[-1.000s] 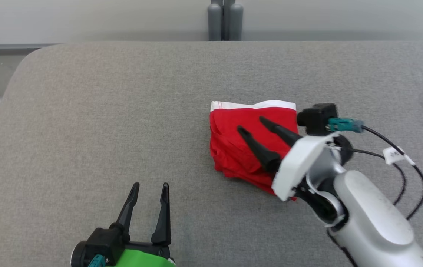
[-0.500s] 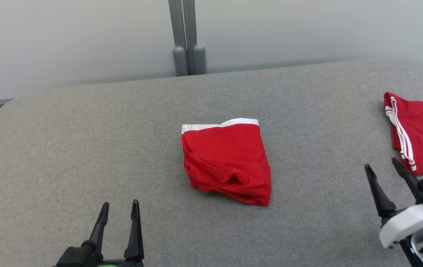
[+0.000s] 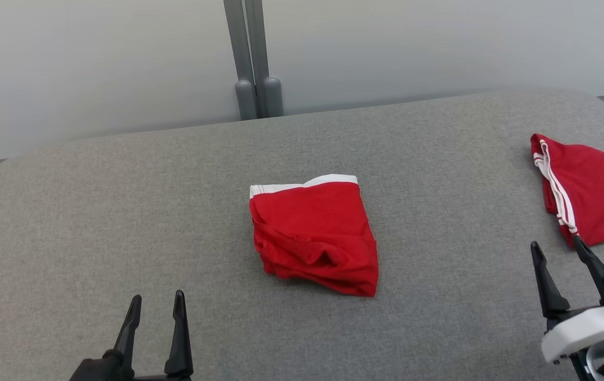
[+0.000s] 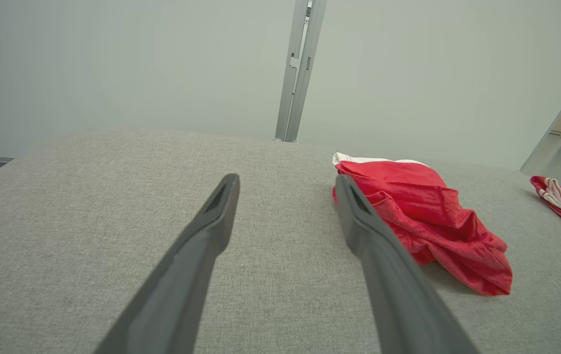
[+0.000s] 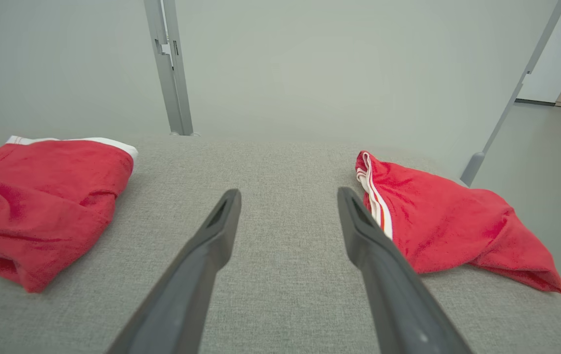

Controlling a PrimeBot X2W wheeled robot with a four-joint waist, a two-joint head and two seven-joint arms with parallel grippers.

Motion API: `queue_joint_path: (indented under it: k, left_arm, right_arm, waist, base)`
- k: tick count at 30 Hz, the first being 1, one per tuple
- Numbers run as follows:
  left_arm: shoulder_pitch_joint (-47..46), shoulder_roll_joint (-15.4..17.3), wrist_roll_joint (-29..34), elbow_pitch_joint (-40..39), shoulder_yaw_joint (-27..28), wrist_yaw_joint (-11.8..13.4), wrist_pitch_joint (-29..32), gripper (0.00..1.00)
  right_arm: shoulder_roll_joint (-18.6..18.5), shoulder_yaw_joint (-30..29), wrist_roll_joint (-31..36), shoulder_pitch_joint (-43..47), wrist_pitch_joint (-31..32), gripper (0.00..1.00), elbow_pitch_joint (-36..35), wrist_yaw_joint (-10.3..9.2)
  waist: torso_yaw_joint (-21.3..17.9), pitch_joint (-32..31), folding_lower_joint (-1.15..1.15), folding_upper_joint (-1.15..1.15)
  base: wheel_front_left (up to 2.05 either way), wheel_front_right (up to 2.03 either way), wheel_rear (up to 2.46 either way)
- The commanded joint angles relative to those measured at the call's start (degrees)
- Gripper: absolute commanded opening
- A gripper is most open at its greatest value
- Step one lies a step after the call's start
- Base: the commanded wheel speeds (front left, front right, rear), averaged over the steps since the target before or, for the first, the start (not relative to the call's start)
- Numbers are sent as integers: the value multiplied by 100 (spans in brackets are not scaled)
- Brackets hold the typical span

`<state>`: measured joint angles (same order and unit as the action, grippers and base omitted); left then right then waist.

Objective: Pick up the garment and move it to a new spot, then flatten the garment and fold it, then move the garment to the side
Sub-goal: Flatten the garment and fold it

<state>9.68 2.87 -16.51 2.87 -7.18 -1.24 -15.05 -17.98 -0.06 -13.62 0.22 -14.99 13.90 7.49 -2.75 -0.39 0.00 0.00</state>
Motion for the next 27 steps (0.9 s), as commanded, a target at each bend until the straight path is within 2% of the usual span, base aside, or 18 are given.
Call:
queue_joint_path:
  k: [1, 3, 4, 5, 6, 11, 13, 14, 20, 27]
  left_arm:
    - [28, 7, 63, -20, 32, -16, -14, 100]
    - [-23, 7, 58, -35, 31, -20, -14, 100]
    - [-55, 7, 57, -48, 23, -22, -14, 100]
    - [-99, 7, 58, -64, 7, -27, -14, 100]
    - [-164, 7, 61, -75, -10, -28, -14, 100]
    - [-466, 7, 58, -77, -192, -50, -14, 100]
    - [-575, 8, 13, -58, -260, -22, -14, 100]
    - [-632, 7, -2, -47, -282, -2, -14, 100]
    - [-840, 7, -16, -6, -349, 18, -14, 100]
    - [-958, 7, -5, 42, -367, 3, -14, 100]
  right_arm:
    - [-11, 97, 76, -185, -19, 100, -117, 1]
    - [-6, 327, 104, -340, -20, 100, -185, 1]
    - [-12, 516, 104, -460, -20, 67, -186, 1]
    - [-27, 640, 109, -603, -20, 49, -182, 1]
    - [-20, 837, 121, -829, -20, 37, -154, 1]
    - [131, 1764, 194, -1737, -18, 29, 256, 1]
    - [205, 2149, 202, -2036, -16, 5, 528, 1]
    - [266, 2358, 185, -2195, -17, 0, 698, 1]
    - [633, 3097, 16, -2664, -17, 0, 1426, 1]
    - [930, 3770, -195, -2854, -17, 0, 1841, 1]
  waist:
    - [44, 42, 0, 0]
    - [99, 98, 0, 0]
    - [133, 157, 0, 0]
    - [166, 236, 0, 0]
    - [204, 330, 0, 0]
    - [477, 813, 0, 0]
    - [593, 966, 0, 0]
    - [647, 1041, 0, 0]
    - [895, 1293, 0, 0]
    - [1020, 1353, 0, 0]
  base:
    - [0, 0, 0]
    - [0, 0, 0]
    - [0, 0, 0]
    - [0, 0, 0]
    - [0, 0, 0]
    - [0, 0, 0]
    - [0, 0, 0]
    - [0, 0, 0]
    - [0, 0, 0]
    - [0, 0, 0]
